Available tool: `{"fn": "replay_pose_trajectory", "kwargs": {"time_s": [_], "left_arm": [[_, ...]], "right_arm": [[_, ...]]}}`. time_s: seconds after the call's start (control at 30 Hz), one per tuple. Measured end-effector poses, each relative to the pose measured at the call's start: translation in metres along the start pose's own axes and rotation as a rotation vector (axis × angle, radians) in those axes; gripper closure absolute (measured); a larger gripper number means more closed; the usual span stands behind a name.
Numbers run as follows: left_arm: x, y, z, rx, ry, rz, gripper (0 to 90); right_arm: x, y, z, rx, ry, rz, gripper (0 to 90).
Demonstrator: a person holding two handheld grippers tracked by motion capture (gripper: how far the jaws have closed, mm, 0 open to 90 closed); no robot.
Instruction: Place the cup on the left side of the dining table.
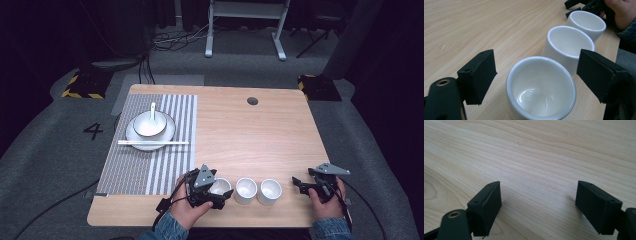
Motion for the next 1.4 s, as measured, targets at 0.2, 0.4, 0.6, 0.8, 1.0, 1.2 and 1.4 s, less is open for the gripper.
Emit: {"fn": "replay_pose_trajectory", "kwargs": {"time_s": [0.2, 0.4, 0.6, 0.8, 1.0, 1.2, 1.4], "left_arm": [[-0.001, -0.01, 0.006, 0.003, 0.013, -0.014, 16.4], [-0.002, -0.018, 0.011, 0.028, 0.022, 0.003, 19.2], [-0.003, -0.023, 0.014, 0.047, 0.029, 0.019, 21.2], [-0.004, -0.024, 0.014, 0.048, 0.03, 0.031, 24.6], [-0.004, -0.024, 0.015, 0.048, 0.029, 0.039, 25.1], [-0.004, -0.024, 0.014, 0.047, 0.026, 0.047, 25.4], [-0.004, -0.022, 0.012, 0.058, 0.03, 0.05, 26.2]], "right_arm": [[0.0, 0.0, 0.0, 0.0, 0.0, 0.0, 21.1], [0.0, 0.0, 0.0, 0.0, 0.0, 0.0, 21.1], [0.0, 0.0, 0.0, 0.0, 0.0, 0.0, 21.1], [0.0, 0.0, 0.0, 0.0, 0.0, 0.0, 21.1], [0.0, 0.0, 0.0, 0.0, 0.0, 0.0, 21.1], [0.0, 0.0, 0.0, 0.0, 0.001, 0.0, 21.1], [0.0, 0.0, 0.0, 0.0, 0.001, -0.001, 21.1]]}}
Point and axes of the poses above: each handheld gripper's, and its own axes: z roughly forward along the jaws, y roughly out of its top, x roughly to its left, the point moved 3 cm from there along z, roughly forward along the jaws, and after that the axes turned 6 degrees about -x, right-handed, at the moved point
